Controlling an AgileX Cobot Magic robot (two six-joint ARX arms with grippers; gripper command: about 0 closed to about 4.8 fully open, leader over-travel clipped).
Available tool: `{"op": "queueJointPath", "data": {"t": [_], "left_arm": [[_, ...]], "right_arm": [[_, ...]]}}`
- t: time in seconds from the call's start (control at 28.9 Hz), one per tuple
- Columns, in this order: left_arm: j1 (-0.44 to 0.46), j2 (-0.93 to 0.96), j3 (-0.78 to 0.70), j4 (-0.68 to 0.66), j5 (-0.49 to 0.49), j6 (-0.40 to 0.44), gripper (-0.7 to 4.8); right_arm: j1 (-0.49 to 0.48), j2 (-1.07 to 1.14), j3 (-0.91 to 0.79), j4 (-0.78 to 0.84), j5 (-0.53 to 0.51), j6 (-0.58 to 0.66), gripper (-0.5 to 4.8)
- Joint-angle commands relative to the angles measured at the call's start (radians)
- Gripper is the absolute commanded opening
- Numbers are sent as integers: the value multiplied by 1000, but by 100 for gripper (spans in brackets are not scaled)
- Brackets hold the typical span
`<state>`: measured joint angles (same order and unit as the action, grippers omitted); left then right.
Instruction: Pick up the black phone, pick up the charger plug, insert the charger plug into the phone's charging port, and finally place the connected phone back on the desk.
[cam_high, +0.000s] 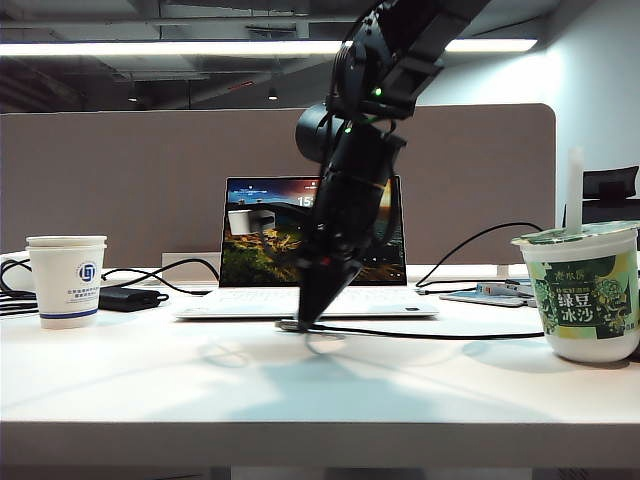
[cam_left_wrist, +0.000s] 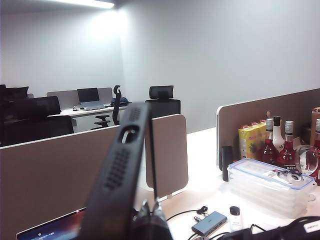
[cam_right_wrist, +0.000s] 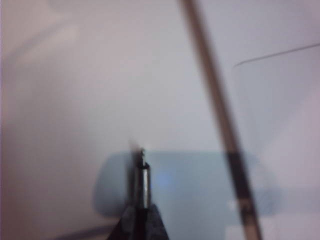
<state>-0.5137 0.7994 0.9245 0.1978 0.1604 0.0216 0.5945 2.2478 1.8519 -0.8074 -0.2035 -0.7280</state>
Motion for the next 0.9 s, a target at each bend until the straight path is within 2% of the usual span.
{"op": "queueJointPath", "data": {"t": [0.03, 0.38, 0.42, 0.59, 0.66, 0.8, 0.86, 0.9], "left_arm": [[2, -6, 8, 44, 1, -3, -7], [2, -5, 8, 44, 1, -3, -7], [2, -5, 8, 44, 1, -3, -7], [2, -5, 8, 44, 1, -3, -7], [2, -5, 8, 44, 1, -3, -7], [2, -5, 8, 44, 1, -3, -7], [2, -5, 8, 44, 1, -3, -7], [2, -6, 8, 44, 1, -3, -7]], "right_arm": [[2, -41, 2, -97, -6, -202, 27], [2, -82, 1, -223, -116, -349, 23], [2, -82, 0, -219, -116, -352, 37], [1, -80, 0, -204, -113, -349, 260], [1, -81, 0, -205, -113, -347, 284], [1, -83, 2, -204, -109, -251, 283], [2, -89, 3, -203, -97, -141, 282], [2, -92, 3, -203, -76, -26, 282]]}}
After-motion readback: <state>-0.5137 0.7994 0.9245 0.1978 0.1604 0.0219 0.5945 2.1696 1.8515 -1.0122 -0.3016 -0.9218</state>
